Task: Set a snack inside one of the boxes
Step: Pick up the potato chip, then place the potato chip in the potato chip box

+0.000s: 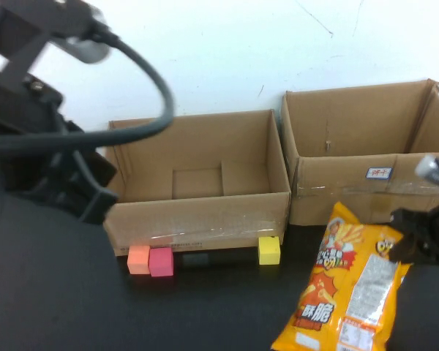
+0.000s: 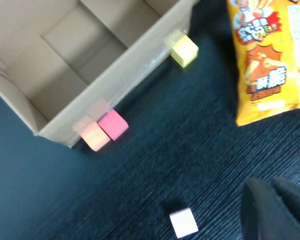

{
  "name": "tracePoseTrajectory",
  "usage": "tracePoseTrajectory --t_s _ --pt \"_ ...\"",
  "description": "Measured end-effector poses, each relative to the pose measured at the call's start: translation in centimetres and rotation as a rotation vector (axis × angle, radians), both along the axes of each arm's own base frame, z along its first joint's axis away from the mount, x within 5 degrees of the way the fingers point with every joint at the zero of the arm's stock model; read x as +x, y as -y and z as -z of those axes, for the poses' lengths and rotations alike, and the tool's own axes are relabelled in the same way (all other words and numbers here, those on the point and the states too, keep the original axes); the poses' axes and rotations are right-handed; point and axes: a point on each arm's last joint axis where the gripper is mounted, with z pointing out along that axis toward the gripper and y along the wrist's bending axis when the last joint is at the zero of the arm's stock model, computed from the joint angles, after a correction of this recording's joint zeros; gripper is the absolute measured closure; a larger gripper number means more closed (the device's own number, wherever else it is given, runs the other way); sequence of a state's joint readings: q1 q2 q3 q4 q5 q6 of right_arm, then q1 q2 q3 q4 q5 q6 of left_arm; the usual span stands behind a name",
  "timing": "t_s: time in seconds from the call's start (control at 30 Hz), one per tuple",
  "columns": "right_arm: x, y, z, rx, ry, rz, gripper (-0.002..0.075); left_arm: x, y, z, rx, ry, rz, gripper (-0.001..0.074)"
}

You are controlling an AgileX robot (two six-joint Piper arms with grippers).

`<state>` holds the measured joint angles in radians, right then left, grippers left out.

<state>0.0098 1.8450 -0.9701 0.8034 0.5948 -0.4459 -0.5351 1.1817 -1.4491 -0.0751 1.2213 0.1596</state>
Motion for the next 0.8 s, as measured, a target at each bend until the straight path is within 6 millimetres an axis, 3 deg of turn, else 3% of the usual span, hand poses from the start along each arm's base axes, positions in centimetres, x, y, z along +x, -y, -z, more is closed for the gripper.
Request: tracePoseTrajectory --t_s 0.3,0.63,0.8 --pt "-1.3 -0.5 -6.0 0.061 0.155 -0.032 0.072 -3.2 -2.5 -2.1 0.001 0.107 -0.028 0.0735" --pt "-1.9 -2.9 -11.1 0.426 0.323 -0.062 0.072 -6.8 -5.4 -3.9 -0.038 0.209 -0.111 0.0736" --pt "-0.9 -4.2 -14.6 0.52 0.455 -0.074 0.072 -8.1 -6.5 -4.5 -0.054 0.256 -0.15 0.0736"
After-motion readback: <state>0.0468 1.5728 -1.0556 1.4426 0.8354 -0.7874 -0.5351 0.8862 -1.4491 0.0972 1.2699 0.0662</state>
